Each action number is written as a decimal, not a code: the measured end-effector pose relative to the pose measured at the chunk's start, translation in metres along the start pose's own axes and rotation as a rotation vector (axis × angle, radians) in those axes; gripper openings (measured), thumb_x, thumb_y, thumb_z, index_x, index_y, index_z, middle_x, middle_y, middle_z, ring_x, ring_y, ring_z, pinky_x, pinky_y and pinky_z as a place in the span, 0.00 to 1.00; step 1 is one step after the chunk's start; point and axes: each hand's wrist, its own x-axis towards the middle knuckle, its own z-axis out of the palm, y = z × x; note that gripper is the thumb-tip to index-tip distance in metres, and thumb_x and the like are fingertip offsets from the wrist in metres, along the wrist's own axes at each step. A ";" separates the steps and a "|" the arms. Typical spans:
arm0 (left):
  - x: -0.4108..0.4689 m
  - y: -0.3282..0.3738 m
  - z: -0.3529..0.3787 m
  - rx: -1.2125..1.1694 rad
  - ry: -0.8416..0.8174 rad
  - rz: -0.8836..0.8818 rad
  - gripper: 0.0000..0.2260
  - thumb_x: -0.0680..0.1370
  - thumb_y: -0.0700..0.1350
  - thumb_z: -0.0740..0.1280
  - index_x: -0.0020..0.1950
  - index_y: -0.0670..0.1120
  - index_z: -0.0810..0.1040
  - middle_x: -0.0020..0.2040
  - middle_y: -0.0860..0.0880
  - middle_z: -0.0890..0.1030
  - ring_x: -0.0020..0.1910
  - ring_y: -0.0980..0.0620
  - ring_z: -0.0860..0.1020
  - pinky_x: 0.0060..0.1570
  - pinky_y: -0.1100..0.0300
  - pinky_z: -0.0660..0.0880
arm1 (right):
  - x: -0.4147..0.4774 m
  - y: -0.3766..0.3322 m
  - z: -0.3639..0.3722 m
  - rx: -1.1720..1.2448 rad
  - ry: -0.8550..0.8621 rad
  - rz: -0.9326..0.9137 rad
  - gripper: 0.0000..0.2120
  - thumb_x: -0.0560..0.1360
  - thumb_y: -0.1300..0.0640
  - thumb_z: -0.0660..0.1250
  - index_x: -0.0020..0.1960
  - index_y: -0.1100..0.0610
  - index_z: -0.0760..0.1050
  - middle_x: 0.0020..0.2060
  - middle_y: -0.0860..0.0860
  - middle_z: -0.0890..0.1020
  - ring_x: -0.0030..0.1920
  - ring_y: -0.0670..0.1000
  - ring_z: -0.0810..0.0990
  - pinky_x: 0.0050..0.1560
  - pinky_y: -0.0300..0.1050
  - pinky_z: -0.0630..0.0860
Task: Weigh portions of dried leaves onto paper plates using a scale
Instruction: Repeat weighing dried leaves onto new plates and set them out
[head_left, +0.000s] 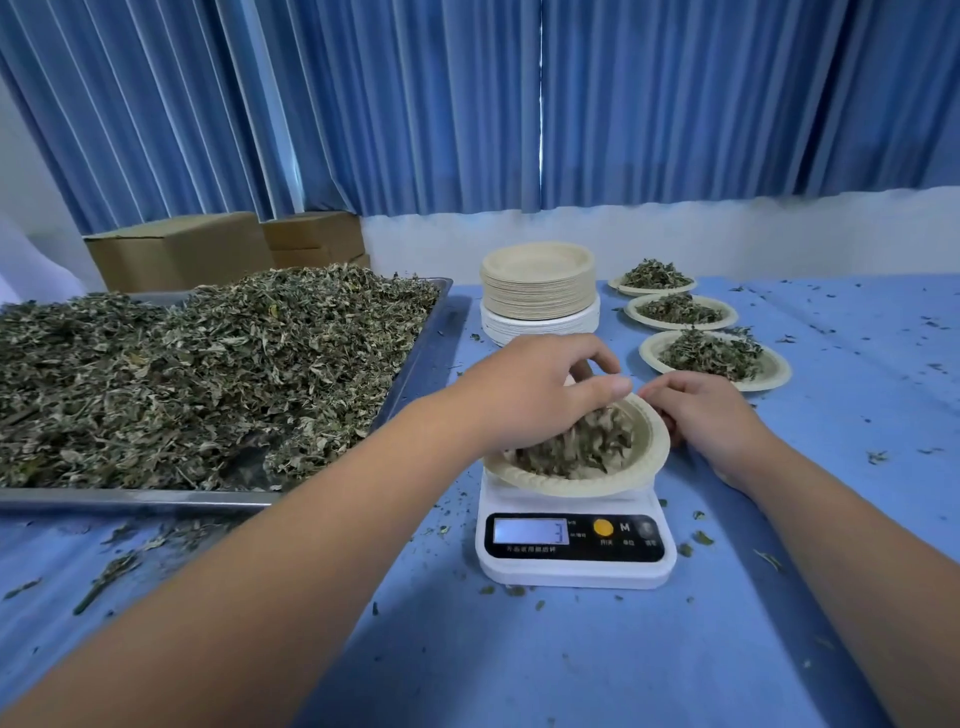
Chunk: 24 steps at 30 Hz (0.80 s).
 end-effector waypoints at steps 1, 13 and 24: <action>0.000 0.000 -0.001 0.037 0.021 0.011 0.08 0.78 0.60 0.64 0.53 0.60 0.76 0.47 0.61 0.79 0.43 0.64 0.75 0.49 0.57 0.74 | 0.000 0.000 0.000 0.000 -0.001 0.000 0.08 0.77 0.62 0.65 0.42 0.62 0.81 0.29 0.54 0.78 0.28 0.50 0.73 0.31 0.44 0.69; -0.022 -0.044 -0.015 0.036 0.576 -0.139 0.06 0.80 0.46 0.64 0.49 0.50 0.81 0.38 0.59 0.76 0.36 0.64 0.72 0.37 0.69 0.66 | 0.003 0.003 -0.001 -0.001 0.004 0.022 0.09 0.78 0.62 0.65 0.42 0.61 0.82 0.27 0.51 0.78 0.27 0.48 0.73 0.30 0.42 0.70; -0.045 -0.068 0.004 -0.180 0.614 -0.343 0.08 0.78 0.42 0.65 0.40 0.52 0.77 0.29 0.55 0.74 0.26 0.63 0.70 0.28 0.72 0.66 | 0.000 0.001 -0.001 0.058 0.043 0.018 0.09 0.78 0.63 0.63 0.44 0.62 0.82 0.27 0.52 0.76 0.24 0.46 0.72 0.25 0.38 0.70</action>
